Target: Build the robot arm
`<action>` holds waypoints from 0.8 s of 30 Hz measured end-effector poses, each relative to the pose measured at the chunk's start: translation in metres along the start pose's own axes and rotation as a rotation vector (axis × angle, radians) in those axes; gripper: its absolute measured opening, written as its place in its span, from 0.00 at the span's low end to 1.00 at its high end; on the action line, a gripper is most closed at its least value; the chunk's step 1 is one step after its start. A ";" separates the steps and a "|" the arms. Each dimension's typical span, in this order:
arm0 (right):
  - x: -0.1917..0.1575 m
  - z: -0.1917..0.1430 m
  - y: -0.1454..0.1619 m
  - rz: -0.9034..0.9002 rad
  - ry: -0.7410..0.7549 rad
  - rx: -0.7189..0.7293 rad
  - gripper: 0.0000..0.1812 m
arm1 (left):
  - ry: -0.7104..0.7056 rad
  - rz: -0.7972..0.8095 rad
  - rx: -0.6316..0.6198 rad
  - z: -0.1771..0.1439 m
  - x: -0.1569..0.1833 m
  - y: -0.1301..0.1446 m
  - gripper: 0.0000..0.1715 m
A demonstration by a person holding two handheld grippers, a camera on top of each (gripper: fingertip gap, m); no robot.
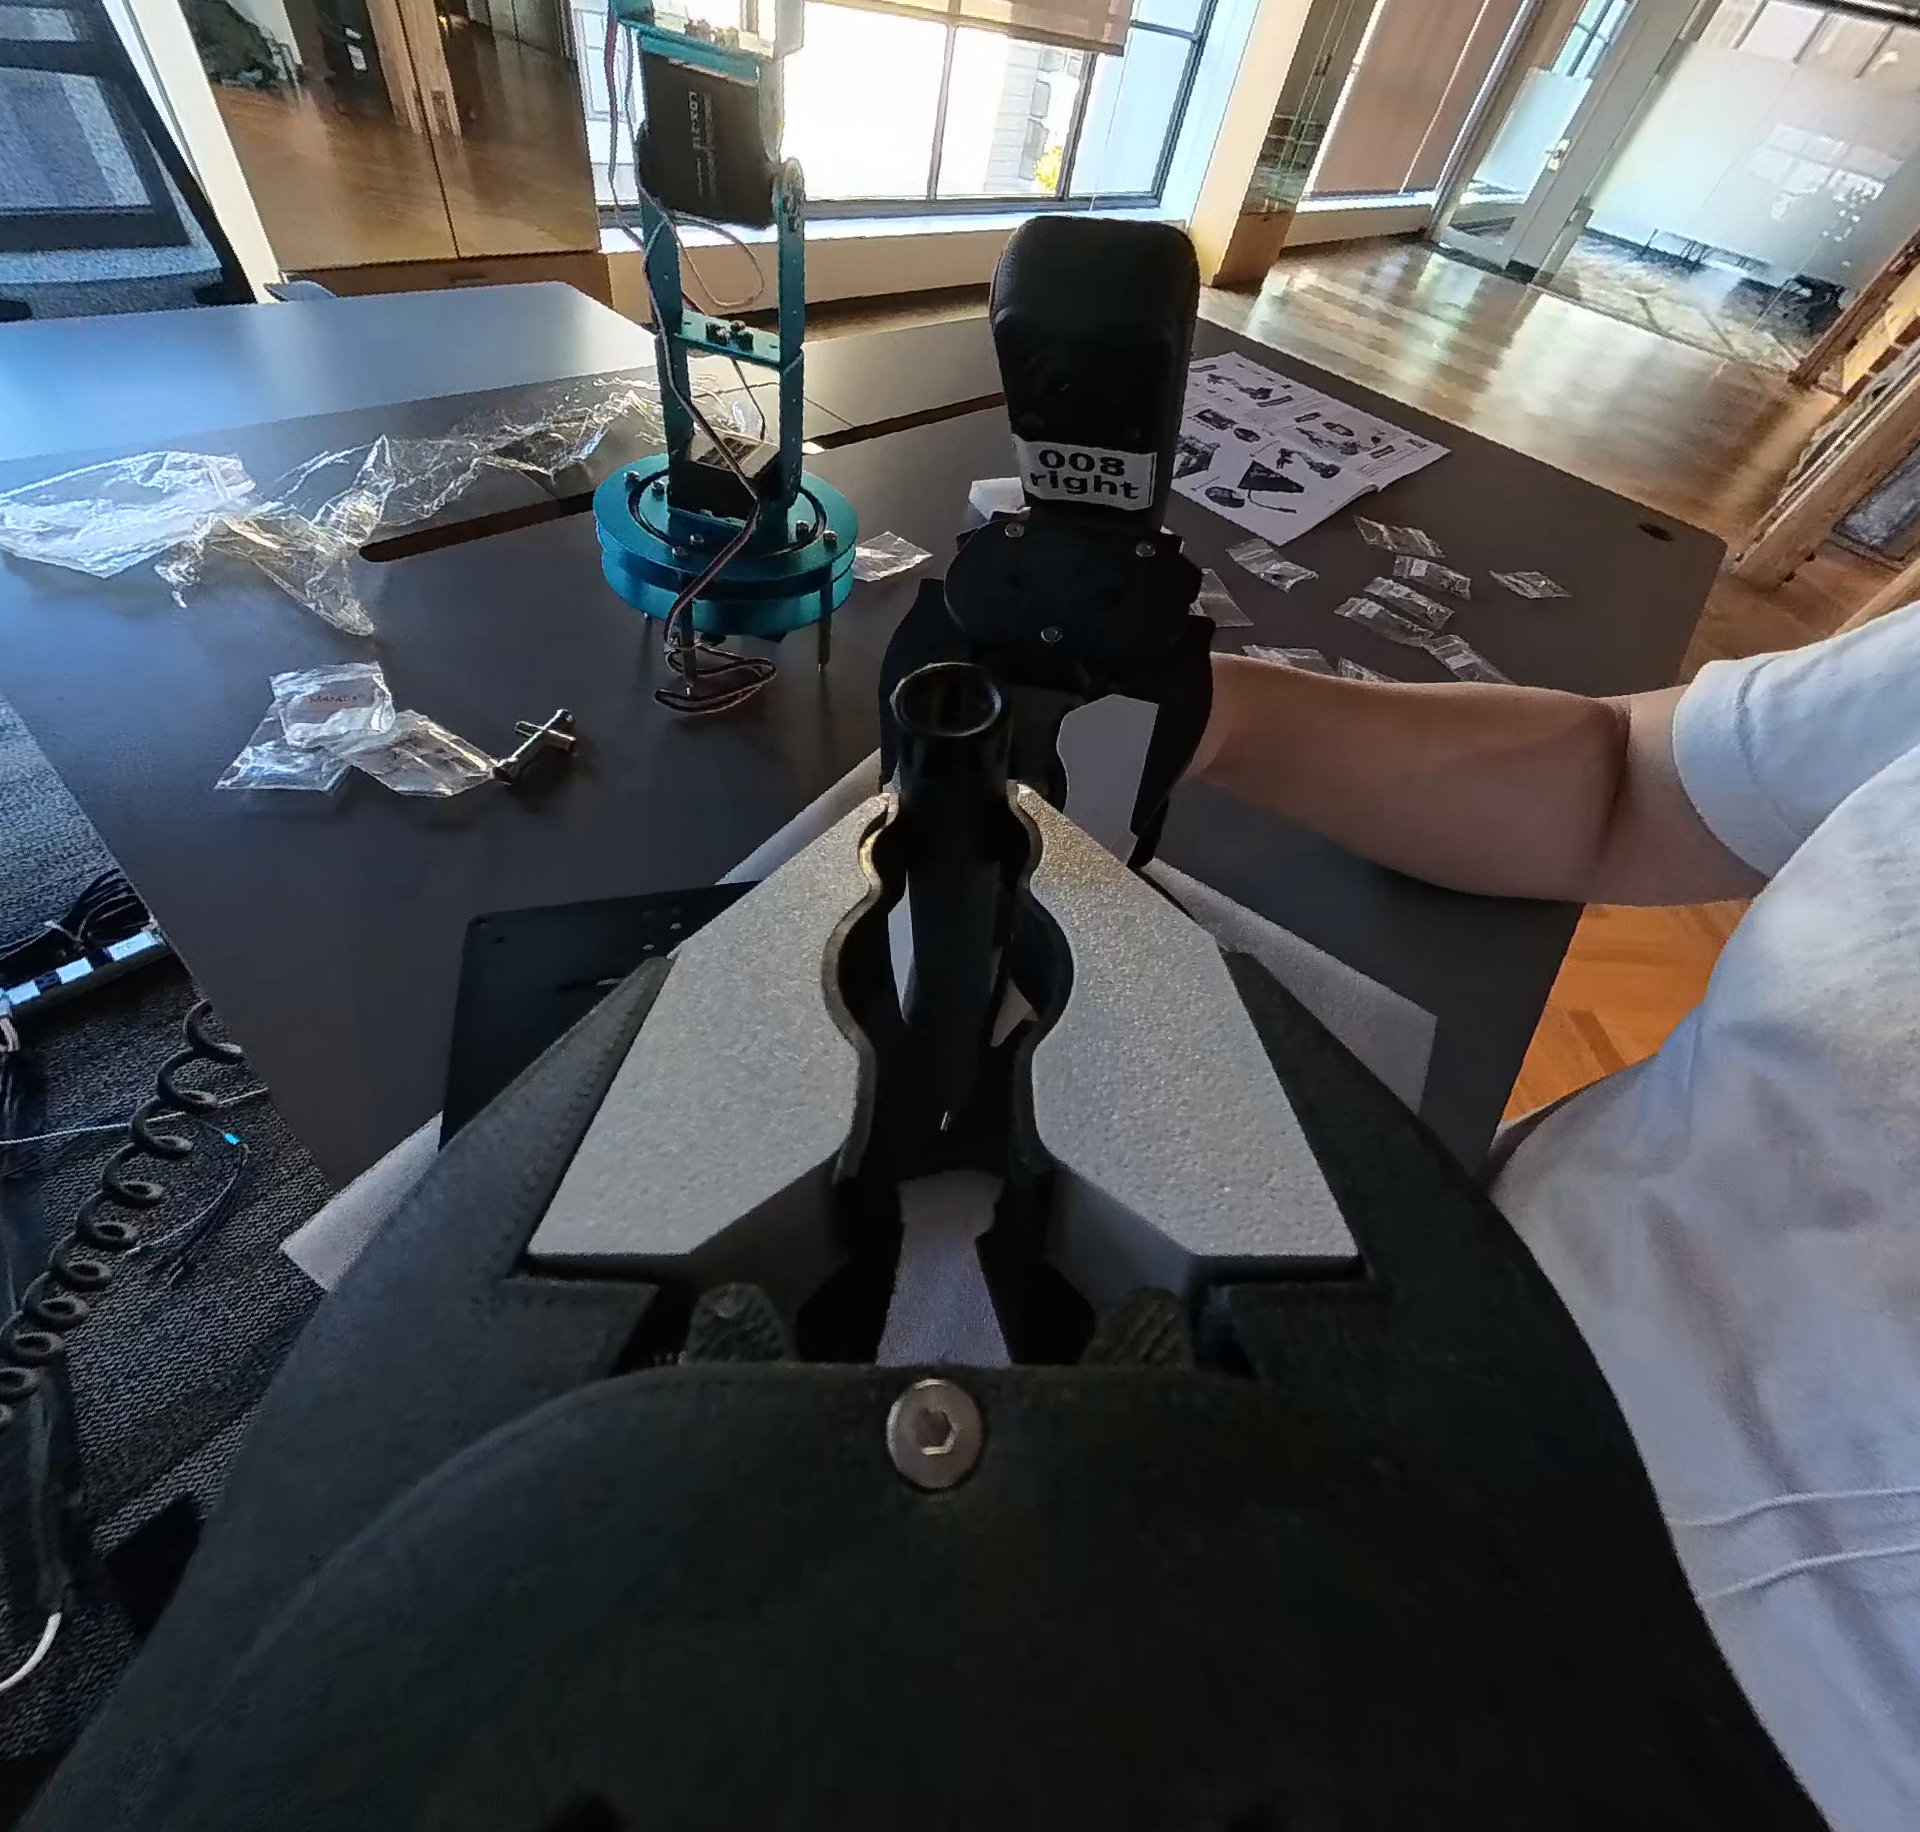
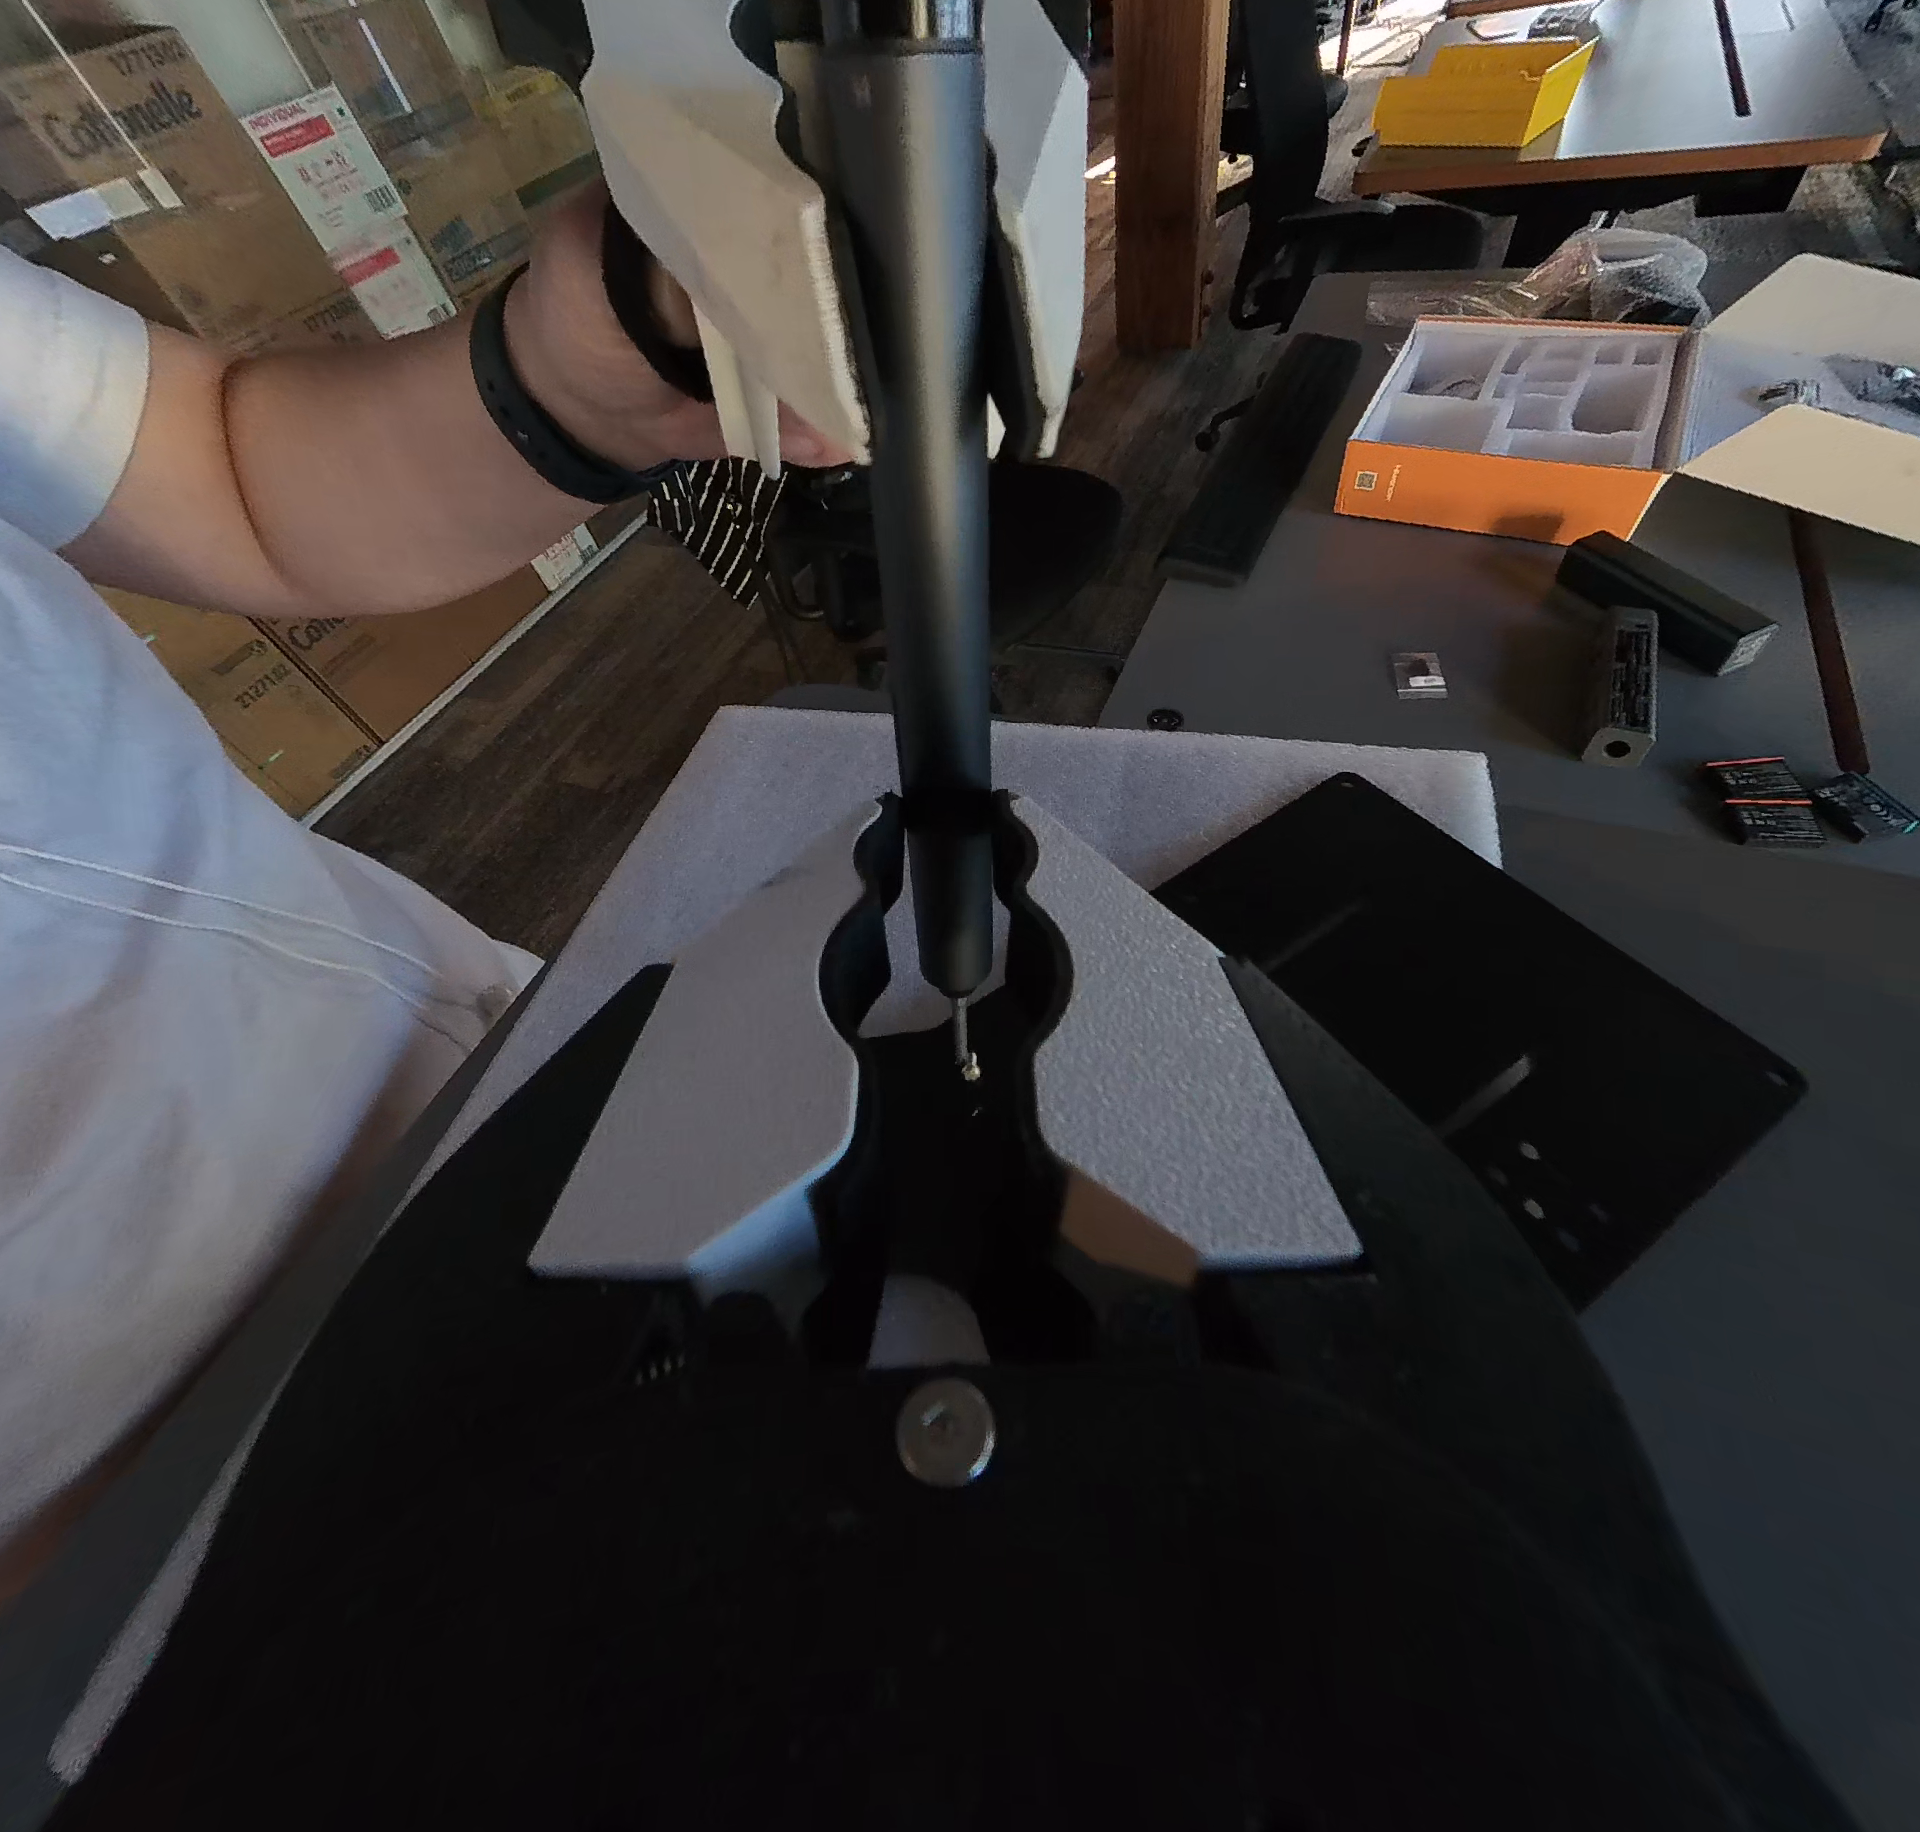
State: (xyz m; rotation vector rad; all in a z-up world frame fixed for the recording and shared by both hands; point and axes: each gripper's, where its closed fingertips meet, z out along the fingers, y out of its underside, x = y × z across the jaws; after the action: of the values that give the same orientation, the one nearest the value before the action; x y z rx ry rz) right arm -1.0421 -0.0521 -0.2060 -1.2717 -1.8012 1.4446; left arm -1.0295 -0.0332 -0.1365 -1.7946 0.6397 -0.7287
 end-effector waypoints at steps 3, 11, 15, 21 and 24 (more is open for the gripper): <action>-0.001 0.002 0.000 0.002 -0.005 0.001 0.08 | -0.003 0.000 -0.002 -0.001 0.000 0.001 0.09; -0.001 0.005 -0.001 0.000 -0.005 0.004 0.08 | -0.009 -0.006 0.002 -0.005 -0.001 0.002 0.09; 0.001 0.007 -0.001 0.005 -0.005 0.012 0.08 | -0.019 -0.013 0.005 -0.009 -0.004 0.004 0.09; 0.006 0.003 0.012 0.049 0.009 -0.040 0.14 | -0.031 -0.036 0.026 -0.016 -0.007 0.006 0.09; 0.002 0.001 0.040 -0.035 0.058 -0.172 0.13 | -0.034 -0.040 0.033 -0.018 -0.007 0.007 0.09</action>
State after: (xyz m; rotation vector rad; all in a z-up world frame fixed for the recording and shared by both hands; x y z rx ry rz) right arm -1.0302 -0.0508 -0.2442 -1.3435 -1.9333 1.2433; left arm -1.0475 -0.0416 -0.1394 -1.7896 0.5678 -0.7301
